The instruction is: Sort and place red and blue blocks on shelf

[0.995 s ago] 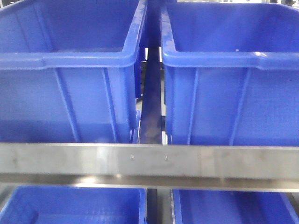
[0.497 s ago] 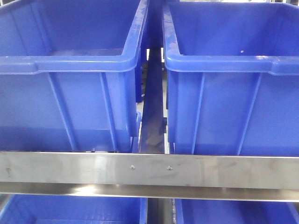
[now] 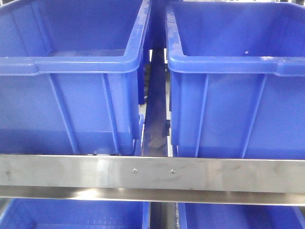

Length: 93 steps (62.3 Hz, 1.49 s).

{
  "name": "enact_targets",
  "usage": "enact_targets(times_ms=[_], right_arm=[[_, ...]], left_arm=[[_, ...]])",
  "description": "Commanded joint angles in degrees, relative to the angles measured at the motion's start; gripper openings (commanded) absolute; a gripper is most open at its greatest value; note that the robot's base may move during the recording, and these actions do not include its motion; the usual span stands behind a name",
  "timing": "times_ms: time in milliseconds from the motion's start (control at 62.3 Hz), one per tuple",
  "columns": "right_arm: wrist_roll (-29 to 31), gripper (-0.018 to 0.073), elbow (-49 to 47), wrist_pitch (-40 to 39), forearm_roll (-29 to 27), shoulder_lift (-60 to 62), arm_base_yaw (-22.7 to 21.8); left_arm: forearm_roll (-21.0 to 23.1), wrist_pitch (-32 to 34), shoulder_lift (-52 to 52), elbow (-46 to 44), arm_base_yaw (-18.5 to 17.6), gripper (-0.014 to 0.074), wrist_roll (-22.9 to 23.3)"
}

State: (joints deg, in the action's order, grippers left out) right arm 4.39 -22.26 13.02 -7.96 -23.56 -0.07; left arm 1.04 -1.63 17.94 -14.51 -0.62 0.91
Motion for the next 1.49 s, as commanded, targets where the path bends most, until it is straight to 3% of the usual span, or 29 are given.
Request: enact_targets(times_ms=[0,770,1187,1476], right_arm=[[0.58,0.0278,-1.58,-4.92,-0.14,-0.15,-0.38],[0.58,0.0278,-1.58,-4.92,-0.14,-0.15,-0.38],[0.58,0.0278,-2.01,-5.19,-0.14,-0.43,-0.38],[0.58,0.0278,-7.62,-5.74,-0.14,-9.64,-0.38]], left_arm=[[0.1,5.05,0.35,-1.67,-0.08,0.0124,-0.1],[0.1,5.05,0.35,-1.67,-0.08,0.0124,-0.1],[0.1,8.91,0.46,-2.35,-0.08,0.0125,-0.1],[-1.04,8.91,11.04,-9.28,-0.08,0.0125,-0.1]])
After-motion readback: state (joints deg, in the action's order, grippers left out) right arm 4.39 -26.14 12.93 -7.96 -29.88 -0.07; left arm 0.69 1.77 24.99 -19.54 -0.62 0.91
